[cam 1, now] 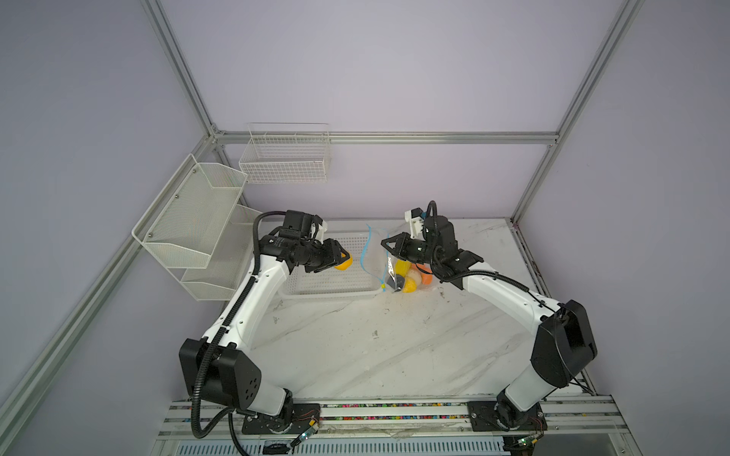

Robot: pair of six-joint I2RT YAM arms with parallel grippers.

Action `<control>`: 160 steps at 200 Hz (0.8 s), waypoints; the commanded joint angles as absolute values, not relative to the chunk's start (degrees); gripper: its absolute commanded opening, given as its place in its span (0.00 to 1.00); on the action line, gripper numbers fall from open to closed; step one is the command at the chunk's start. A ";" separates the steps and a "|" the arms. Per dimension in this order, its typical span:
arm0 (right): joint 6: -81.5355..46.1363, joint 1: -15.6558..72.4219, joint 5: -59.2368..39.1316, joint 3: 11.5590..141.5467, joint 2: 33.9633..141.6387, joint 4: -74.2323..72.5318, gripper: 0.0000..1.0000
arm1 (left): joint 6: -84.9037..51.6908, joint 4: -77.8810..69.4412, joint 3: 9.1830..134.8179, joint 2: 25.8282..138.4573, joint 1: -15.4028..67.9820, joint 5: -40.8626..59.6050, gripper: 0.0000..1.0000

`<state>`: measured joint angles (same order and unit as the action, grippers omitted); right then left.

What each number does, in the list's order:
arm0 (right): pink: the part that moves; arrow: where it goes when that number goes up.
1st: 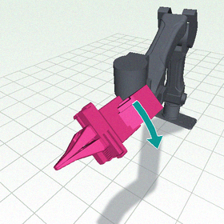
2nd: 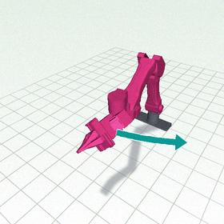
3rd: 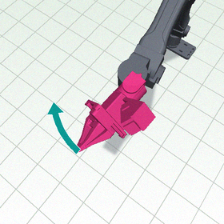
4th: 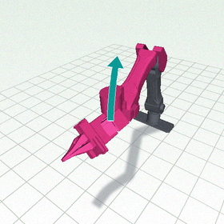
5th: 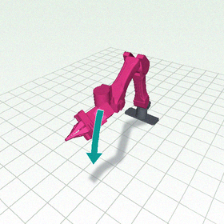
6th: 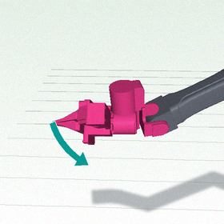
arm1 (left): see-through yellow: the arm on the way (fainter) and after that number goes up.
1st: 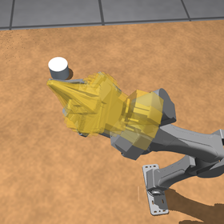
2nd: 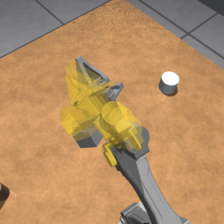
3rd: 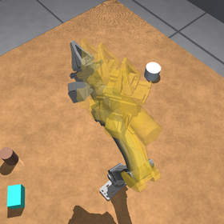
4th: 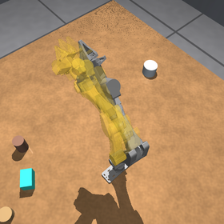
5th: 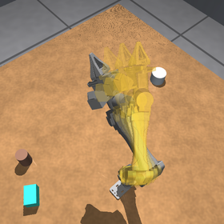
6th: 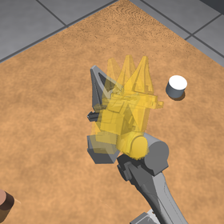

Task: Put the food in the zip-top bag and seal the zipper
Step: 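Lift the mango with the left gripper and carry it to the bag mouth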

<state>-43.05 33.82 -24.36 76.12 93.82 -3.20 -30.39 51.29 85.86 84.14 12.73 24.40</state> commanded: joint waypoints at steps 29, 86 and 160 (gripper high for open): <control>-43.52 34.47 -23.73 76.29 92.73 -3.70 0.00 | -32.50 45.58 91.09 83.19 16.15 30.01 0.52; -43.55 34.57 -23.52 76.39 92.37 -3.43 0.00 | -33.00 43.51 92.41 87.10 20.03 30.15 0.52; -43.59 34.60 -23.53 76.12 92.11 -3.52 0.00 | -33.49 41.29 92.76 90.67 21.36 30.25 0.52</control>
